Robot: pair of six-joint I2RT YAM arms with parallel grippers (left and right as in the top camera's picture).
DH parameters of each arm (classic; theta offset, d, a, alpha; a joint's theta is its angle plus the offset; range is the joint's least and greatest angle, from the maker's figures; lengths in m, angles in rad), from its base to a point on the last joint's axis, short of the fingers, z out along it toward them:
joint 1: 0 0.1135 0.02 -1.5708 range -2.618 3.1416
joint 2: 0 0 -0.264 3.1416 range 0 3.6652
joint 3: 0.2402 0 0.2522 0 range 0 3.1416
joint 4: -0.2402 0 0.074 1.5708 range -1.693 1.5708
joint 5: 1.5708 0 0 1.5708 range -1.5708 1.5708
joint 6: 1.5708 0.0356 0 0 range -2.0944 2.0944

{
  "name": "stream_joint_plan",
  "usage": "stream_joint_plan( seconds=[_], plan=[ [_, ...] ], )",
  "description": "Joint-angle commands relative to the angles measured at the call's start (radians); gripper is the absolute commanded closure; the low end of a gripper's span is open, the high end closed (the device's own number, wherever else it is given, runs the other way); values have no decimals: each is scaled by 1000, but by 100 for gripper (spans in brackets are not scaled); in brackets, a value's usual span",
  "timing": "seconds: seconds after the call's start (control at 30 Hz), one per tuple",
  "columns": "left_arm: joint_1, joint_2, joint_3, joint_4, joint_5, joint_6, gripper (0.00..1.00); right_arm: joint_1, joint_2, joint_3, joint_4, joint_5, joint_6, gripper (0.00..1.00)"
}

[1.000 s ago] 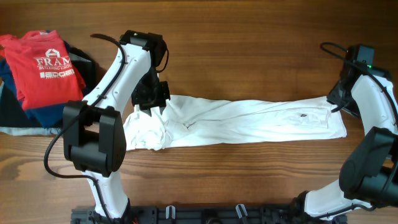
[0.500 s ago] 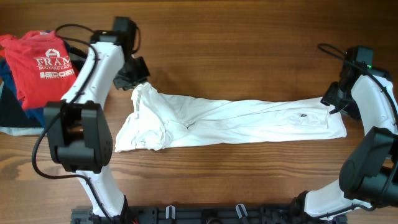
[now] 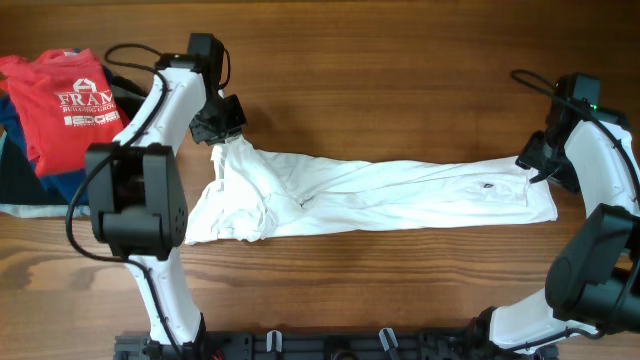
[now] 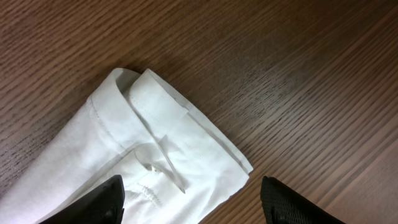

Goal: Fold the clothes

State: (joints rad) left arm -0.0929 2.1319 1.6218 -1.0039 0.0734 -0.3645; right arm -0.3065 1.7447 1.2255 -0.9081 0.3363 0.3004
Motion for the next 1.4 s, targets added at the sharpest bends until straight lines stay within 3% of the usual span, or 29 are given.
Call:
stream_joint_plan(
  seconds=[0.0, 0.07, 0.17, 0.2, 0.43, 0.5, 0.73, 0.87, 0.93, 1.0, 1.03, 1.07, 1.13, 1.2, 1.37],
  plan=[
    [-22, 11, -7, 25, 26, 44, 73, -3, -23, -9, 4, -9, -12, 29],
    [-26, 11, -7, 32, 22, 43, 76, -3, -23, -9, 3, -9, -13, 29],
    [-28, 12, -7, 30, 4, 43, 95, -3, -23, -9, 3, -9, -13, 29],
    [-27, 12, -7, 24, 0, 43, 96, -3, -23, -9, 3, -9, -13, 29],
    [-27, 12, -43, 16, -67, 40, 96, -3, -23, -10, 3, -10, -13, 30],
    [-23, 11, -45, -3, -136, -23, 96, -3, -23, -9, 3, -9, -13, 30],
    [61, -65, -45, -65, -137, -223, 96, -3, -23, -9, 3, -9, -13, 30],
    [76, -87, -45, -177, -93, -246, 96, -3, -23, -9, 7, -9, -13, 30],
    [69, -87, -51, -166, -78, -242, 96, -3, -23, -9, 10, -9, -13, 30],
    [67, -88, -51, -96, 61, -159, 96, -3, -23, -9, 10, -9, -13, 30],
    [67, -88, -51, -69, 109, -134, 90, -3, -23, -9, 10, -9, -13, 30],
    [67, -88, -51, -50, 129, -128, 74, -3, -23, -9, 9, -9, -13, 30],
    [59, -88, -51, -24, 132, -89, 61, -3, -23, -10, 8, -9, -13, 30],
    [47, -84, -51, -16, 131, -40, 57, -3, -23, -9, 9, -9, -13, 30],
    [12, -35, -52, 3, 116, -9, 59, -3, -23, -9, 6, -9, -13, 30]
  ],
)
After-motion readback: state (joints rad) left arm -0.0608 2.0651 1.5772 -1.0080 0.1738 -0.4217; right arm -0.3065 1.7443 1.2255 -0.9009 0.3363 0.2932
